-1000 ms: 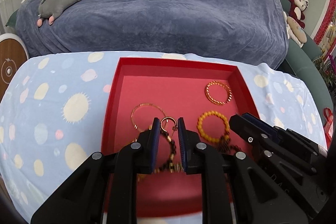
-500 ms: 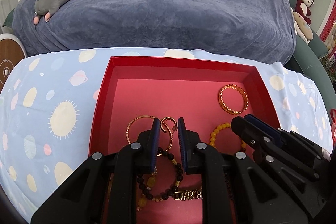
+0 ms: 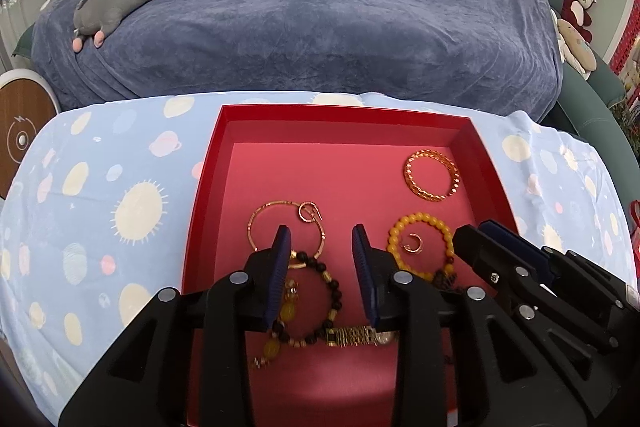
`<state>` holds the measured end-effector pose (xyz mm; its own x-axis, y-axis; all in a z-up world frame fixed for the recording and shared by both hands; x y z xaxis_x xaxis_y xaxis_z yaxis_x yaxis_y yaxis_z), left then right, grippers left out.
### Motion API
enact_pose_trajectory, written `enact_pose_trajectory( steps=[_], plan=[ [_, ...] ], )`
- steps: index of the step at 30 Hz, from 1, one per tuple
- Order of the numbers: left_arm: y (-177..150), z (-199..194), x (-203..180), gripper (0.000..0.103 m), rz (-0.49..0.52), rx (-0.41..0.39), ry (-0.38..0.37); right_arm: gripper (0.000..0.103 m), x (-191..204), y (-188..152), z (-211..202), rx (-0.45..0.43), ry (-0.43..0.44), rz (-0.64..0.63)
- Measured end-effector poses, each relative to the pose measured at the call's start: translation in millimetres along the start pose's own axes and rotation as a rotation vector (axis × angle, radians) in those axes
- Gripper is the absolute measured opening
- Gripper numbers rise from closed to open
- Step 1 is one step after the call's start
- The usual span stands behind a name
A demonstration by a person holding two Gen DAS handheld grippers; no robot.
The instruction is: Organize jewelry
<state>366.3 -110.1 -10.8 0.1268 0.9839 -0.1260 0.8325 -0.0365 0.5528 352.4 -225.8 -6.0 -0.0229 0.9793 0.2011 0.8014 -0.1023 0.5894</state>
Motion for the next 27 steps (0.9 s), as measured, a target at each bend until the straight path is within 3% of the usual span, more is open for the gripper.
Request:
enact_pose_trajectory(
  steps=[16,19,21,27],
  plan=[
    [-40.2,-72.8,-10.5,0.042,0.045,-0.039,-0.006,0.022,11.2,-35.9,-80.9,-0.040,-0.032,-0.011],
    [-53.8,-85.8,-9.4,0.043,0.050,-0.043,0.002,0.026,12.9,-48.5,-94.8,-0.046,-0.048,-0.007],
    [-61.7,-92.0,-6.1,0.051,0.042,-0.042,0.008,0.028,13.4,-59.4,-101.8,-0.042,-0.062,-0.003],
    [-88.6,-106.9,0.6,0.062,0.026,-0.035,0.036,0.042,12.2,-86.3,-118.9,-0.039,-0.090,0.017]
  ],
)
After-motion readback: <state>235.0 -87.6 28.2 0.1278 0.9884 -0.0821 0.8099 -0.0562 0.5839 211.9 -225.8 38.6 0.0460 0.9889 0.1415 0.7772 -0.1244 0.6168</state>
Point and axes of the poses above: each gripper's, at about its wrist camera, not at the fingertips, and z roughly the way its jaws point, x to its left, y to its top, the point moved 8 cm from there along z, roughly the way its jaws point, and after that the axes turned 6 degrees about -z, right-handed, at the moved point
